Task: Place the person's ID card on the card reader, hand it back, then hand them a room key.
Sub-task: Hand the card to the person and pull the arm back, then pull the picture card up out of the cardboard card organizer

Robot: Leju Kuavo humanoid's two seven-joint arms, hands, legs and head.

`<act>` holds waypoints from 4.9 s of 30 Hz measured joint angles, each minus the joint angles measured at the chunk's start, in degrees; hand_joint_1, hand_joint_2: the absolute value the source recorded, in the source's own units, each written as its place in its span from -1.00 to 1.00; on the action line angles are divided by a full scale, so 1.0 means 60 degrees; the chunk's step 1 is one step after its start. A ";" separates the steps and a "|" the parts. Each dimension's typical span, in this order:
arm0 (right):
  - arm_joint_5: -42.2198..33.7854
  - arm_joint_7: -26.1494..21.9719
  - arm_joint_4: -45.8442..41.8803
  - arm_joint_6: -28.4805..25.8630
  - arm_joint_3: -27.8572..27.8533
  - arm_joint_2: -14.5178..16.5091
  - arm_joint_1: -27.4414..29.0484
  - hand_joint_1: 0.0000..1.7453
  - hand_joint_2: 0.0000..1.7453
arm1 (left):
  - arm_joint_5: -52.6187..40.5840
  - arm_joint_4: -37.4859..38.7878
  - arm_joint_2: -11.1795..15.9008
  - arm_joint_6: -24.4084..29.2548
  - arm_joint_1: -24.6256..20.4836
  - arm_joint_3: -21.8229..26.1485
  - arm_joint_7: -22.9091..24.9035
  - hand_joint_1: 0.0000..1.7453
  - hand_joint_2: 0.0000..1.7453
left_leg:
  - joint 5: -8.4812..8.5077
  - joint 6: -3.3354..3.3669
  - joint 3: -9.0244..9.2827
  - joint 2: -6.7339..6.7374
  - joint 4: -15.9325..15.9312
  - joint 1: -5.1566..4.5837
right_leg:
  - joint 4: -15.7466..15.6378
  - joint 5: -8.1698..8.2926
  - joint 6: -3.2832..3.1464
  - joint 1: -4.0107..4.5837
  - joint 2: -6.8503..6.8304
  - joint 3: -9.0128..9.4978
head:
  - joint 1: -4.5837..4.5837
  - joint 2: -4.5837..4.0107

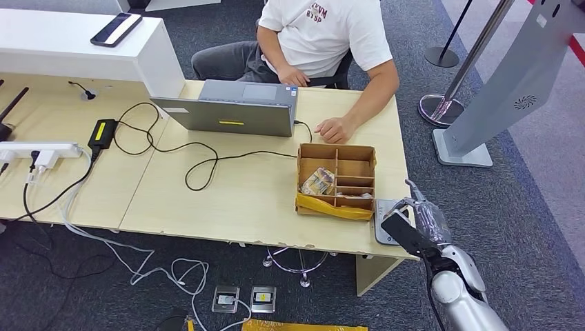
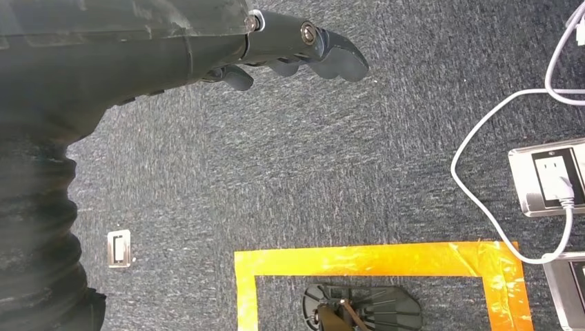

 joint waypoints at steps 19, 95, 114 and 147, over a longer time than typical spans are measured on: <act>-0.0038 -0.0117 0.0405 -0.0225 0.0059 0.0170 0.0000 1.00 1.00 | 0.0031 0.0000 -0.0011 -0.0002 0.0001 0.0000 0.0000 -1.00 1.00 | 0.0000 0.0000 0.0000 0.0000 0.0000 0.0000 | 0.0000 0.0000 0.0000 0.0000 0.0001 0.0000 | 0.0000 0.0000; 0.1876 -0.1342 0.3130 0.0352 0.0365 0.0633 -0.7772 1.00 1.00 | -0.0826 0.0000 -0.0049 0.0032 -0.0387 -0.0463 0.0110 -1.00 1.00 | 0.0031 -0.0019 -0.0039 -0.0004 0.0001 0.0012 | 0.0010 0.0027 -0.0002 0.0010 0.0001 -0.0028 | -0.0001 0.0001; 0.2287 -0.0728 0.5809 0.0584 0.1371 0.2032 -0.8282 -1.00 1.00 | -0.0827 0.0000 -0.0050 -0.0005 -0.0451 -0.0456 0.0153 -1.00 1.00 | 0.0036 -0.0023 -0.0036 -0.0010 0.0004 0.0017 | 0.0009 0.0028 -0.0003 0.0013 -0.0002 -0.0030 | 0.0000 0.0000; -0.4426 -0.0466 0.2024 0.2487 0.0943 0.1626 -0.5352 -1.00 1.00 | -0.0386 0.0004 -0.0050 0.0194 -0.0035 -0.0416 -0.0106 -1.00 1.00 | 0.0034 -0.0025 -0.0012 -0.0003 0.0004 0.0020 | 0.0004 0.0028 -0.0004 0.0015 0.0006 -0.0020 | 0.0001 0.0002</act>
